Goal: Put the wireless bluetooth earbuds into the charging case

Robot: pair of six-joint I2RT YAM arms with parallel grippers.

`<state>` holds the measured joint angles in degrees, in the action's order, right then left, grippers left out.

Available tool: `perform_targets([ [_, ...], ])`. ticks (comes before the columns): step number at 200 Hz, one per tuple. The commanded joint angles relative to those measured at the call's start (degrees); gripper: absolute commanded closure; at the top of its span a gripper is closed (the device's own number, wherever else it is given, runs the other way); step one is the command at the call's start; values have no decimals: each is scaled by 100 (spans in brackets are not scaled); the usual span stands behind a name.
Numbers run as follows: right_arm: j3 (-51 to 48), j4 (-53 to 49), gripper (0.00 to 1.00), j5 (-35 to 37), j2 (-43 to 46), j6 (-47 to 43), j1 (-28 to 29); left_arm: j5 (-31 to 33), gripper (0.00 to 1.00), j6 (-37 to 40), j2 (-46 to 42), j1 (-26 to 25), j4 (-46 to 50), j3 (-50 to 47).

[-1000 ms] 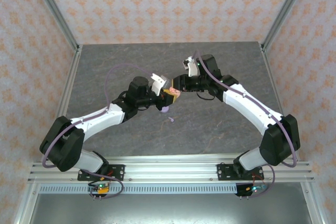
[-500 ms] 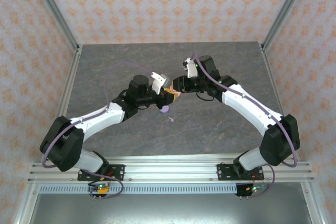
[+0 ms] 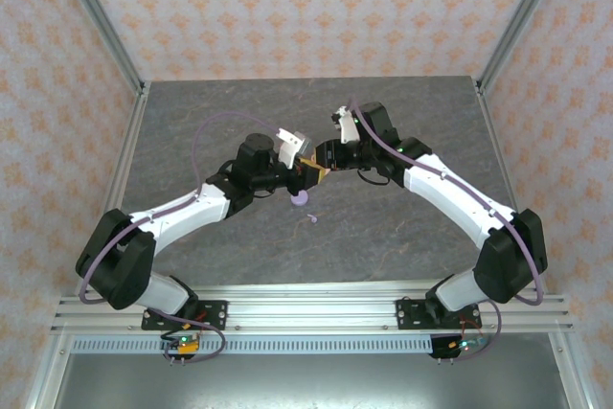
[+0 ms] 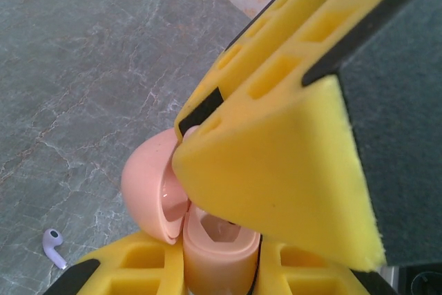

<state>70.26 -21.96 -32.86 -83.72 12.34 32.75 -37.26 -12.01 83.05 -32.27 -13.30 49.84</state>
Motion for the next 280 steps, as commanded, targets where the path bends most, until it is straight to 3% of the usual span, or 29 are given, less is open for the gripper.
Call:
perform_targets([
  [1, 137, -195, 73, 115, 31, -110, 48, -8, 80, -81, 1, -47, -214, 262],
  [112, 223, -273, 61, 309, 226, -109, 60, 67, 80, 79, 54, -44, -108, 299],
  [280, 361, -692, 64, 411, 308, -223, 57, 179, 80, 1100, -139, -53, 151, 221],
])
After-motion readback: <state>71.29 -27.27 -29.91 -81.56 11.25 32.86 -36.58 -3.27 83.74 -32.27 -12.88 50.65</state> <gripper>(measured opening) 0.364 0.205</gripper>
